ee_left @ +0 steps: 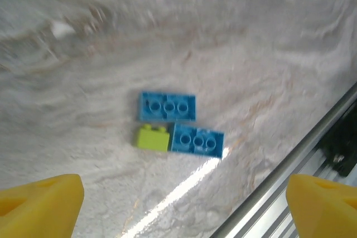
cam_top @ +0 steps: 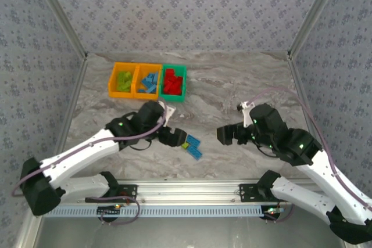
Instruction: Sort the legos into containers by color
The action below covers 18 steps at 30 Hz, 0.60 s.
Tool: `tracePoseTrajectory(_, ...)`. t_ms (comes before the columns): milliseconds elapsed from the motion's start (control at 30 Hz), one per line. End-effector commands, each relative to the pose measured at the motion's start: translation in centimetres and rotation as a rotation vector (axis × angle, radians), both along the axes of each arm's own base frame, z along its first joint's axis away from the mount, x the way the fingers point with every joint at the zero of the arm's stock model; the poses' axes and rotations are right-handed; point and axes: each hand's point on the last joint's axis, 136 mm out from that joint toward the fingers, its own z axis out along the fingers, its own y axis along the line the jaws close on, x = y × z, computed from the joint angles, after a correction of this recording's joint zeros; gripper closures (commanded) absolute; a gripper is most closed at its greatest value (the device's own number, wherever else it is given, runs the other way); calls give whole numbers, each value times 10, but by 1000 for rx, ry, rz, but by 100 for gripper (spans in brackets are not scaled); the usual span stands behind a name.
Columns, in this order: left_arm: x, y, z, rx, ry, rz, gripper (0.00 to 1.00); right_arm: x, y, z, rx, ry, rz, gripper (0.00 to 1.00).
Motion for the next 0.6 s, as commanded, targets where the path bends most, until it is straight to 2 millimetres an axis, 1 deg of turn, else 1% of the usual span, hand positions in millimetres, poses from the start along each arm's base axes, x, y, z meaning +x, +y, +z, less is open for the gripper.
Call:
tracePoseTrajectory(0, 0, -10, -23, 50, 7, -13, 7, -22, 0, -28, 15, 162, -3, 0)
tracePoseTrajectory(100, 3, -15, -52, 141, 29, -50, 7, -24, 0, -37, 11, 194, -9, 0)
tracePoseTrajectory(200, 1, -26, -75, 182, 70, -107, 9, -15, -9, -41, -32, 176, -72, 0)
tracePoseTrajectory(300, 6, -28, -94, 230, 77, -118, 13, -9, -14, -42, -56, 167, -111, 0)
tracePoseTrajectory(367, 10, -29, -101, 248, 75, -107, 18, -7, -11, -42, -50, 168, -109, 0)
tracePoseTrajectory(500, 17, -33, -106, 249, 73, -75, 27, -4, -14, -47, -78, 174, -135, 0)
tracePoseTrajectory(567, 21, -31, -107, 263, 62, -59, 32, -3, -16, -48, -88, 177, -142, 0)
